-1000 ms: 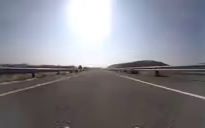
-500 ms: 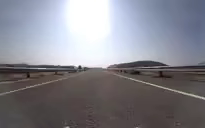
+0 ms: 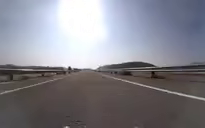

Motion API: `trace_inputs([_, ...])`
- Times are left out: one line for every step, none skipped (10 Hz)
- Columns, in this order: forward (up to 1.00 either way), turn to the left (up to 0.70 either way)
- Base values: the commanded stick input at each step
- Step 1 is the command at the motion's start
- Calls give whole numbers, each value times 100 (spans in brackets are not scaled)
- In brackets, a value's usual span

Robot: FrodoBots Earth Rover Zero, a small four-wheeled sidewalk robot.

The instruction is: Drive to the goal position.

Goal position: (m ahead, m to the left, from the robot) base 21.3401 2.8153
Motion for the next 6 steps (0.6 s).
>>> trace_inputs([100, 0])
trace_inputs([100, 0])
trace_inputs([100, 0])
trace_inputs([100, 6])
trace_inputs([100, 23])
trace_inputs([100, 40])
